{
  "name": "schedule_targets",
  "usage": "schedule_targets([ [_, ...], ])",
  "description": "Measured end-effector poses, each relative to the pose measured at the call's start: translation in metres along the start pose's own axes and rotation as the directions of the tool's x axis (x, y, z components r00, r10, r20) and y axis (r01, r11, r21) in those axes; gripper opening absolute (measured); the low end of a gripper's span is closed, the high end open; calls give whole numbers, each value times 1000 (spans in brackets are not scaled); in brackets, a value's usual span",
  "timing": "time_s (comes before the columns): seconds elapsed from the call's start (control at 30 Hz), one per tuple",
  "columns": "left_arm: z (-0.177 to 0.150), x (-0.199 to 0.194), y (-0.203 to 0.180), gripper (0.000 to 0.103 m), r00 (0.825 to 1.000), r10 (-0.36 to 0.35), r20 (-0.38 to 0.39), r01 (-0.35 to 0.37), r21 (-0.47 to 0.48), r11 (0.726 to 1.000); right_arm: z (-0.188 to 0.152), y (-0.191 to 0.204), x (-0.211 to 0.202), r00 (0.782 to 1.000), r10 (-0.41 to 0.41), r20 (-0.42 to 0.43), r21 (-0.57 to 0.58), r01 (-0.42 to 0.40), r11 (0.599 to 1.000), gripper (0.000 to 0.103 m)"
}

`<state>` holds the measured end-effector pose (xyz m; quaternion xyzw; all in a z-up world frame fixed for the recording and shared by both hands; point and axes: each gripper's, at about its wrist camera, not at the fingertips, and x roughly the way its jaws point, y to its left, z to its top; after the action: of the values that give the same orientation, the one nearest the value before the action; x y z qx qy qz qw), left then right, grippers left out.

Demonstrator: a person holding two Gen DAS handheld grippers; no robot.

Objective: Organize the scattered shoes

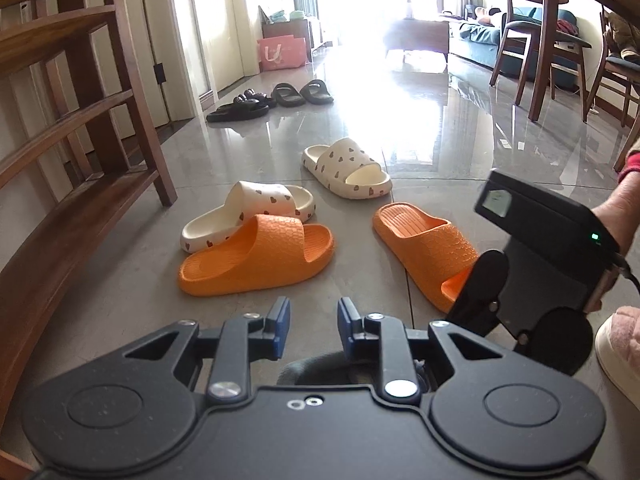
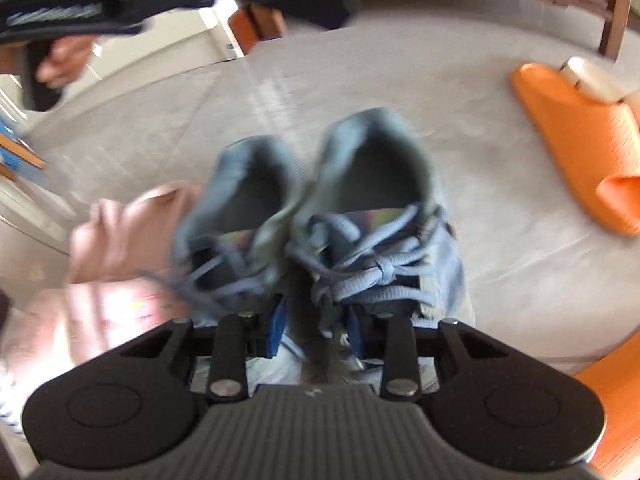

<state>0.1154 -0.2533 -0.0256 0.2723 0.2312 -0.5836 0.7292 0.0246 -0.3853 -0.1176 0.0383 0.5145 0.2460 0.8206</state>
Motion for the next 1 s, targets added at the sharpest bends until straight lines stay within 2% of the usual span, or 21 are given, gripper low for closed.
schedule_targets([
  [0.07,5,5,-4,29,1000,-11,8,11,4,1000,-8,-4,-12,1000,-16,27,20,15,1000,43],
  [0.13,12,12,-8,38,1000,-10,7,10,21,1000,-22,-16,-34,995,-68,71,89,61,994,56],
  [0.23,25,26,-13,40,1000,-15,-4,16,58,998,-53,-35,-65,975,-191,116,193,166,967,57],
  [0.3,33,39,-16,40,1000,-24,-6,25,45,999,-70,-48,-80,955,-270,123,249,233,940,57],
  [0.37,42,52,-19,40,999,-34,-6,35,16,999,-84,-57,-88,944,-308,117,304,261,916,57],
  [0.5,53,77,-24,40,999,-32,-16,31,-42,999,-110,-84,-86,946,-301,118,482,210,851,57],
  [0.67,61,101,-27,40,1000,-8,-24,6,-81,997,-119,-92,-73,940,-304,154,580,163,798,57],
  [0.73,62,104,-23,40,999,18,-28,-20,-103,995,-119,-94,-68,928,-343,149,601,190,776,57],
  [0.87,60,112,-13,40,998,44,-48,-51,-143,988,-122,-104,-65,912,-375,166,675,172,717,57],
  [0.93,58,115,-10,40,997,48,-55,-57,-166,984,-131,-116,-65,910,-365,197,759,94,644,57],
  [1.0,54,116,-8,40,997,49,-57,-58,-178,982,-138,-125,-65,903,-377,207,811,58,583,57],
])
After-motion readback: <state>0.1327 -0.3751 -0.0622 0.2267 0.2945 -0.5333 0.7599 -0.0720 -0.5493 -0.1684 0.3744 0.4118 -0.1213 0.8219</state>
